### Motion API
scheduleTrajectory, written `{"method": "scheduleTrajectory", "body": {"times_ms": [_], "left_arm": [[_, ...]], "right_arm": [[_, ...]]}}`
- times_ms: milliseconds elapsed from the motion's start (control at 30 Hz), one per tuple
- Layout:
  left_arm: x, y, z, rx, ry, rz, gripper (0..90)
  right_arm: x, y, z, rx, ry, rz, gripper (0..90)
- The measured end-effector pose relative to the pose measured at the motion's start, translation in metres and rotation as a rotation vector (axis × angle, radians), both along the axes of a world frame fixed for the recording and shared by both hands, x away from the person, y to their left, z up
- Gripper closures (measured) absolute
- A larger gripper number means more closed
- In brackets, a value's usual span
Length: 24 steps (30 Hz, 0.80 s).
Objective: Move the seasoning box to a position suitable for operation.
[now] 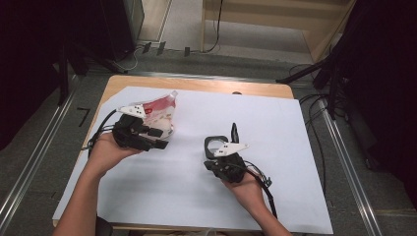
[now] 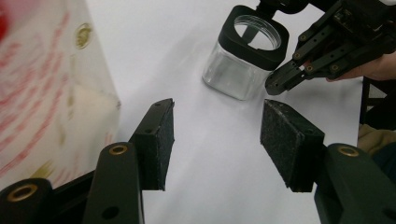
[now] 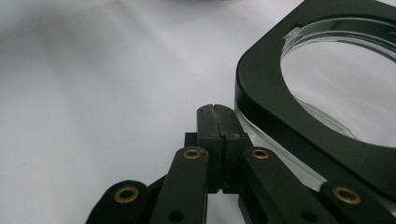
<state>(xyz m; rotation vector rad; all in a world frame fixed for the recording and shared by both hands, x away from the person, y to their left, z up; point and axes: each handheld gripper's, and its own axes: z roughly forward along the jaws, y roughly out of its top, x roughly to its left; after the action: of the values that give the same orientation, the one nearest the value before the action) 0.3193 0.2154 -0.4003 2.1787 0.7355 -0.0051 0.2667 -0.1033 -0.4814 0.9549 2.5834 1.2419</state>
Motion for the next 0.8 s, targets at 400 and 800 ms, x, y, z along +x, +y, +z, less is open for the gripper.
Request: {"method": "scheduleTrajectory", "body": {"times_ms": [400, 800], "left_arm": [[-0.003, 0.034, 0.003, -0.026, 0.002, 0.071, 46.3], [-0.004, 0.063, 0.006, 0.014, 0.001, 0.157, 47.1]], "right_arm": [[0.003, 0.002, 0.001, 0.016, 0.009, 0.004, 90.0], [-0.004, 0.005, 0.002, 0.046, 0.073, 0.083, 79.5]]}}
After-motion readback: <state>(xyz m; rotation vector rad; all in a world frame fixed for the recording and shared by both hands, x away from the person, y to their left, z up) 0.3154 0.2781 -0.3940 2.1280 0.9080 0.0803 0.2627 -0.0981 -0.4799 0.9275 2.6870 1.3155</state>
